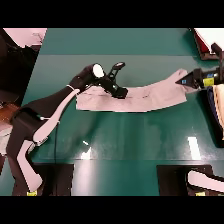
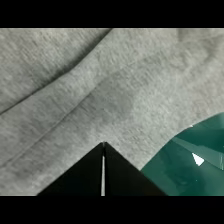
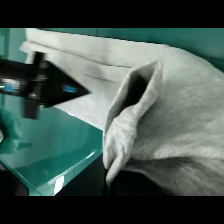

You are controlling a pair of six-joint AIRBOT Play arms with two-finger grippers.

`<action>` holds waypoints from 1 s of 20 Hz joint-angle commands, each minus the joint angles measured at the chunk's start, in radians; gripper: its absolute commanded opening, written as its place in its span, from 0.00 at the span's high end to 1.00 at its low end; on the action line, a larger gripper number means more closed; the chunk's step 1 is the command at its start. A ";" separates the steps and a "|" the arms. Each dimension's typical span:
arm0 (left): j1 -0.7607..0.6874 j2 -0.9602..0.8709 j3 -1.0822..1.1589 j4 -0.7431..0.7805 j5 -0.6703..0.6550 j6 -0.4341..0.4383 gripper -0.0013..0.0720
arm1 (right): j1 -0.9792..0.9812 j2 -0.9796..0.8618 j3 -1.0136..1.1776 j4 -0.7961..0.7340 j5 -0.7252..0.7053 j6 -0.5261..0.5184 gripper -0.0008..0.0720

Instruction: Fold the shirts.

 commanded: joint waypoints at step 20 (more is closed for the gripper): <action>0.259 0.119 0.086 0.120 -0.160 -0.014 0.96 | 0.437 -0.193 0.410 -0.006 0.005 0.158 0.97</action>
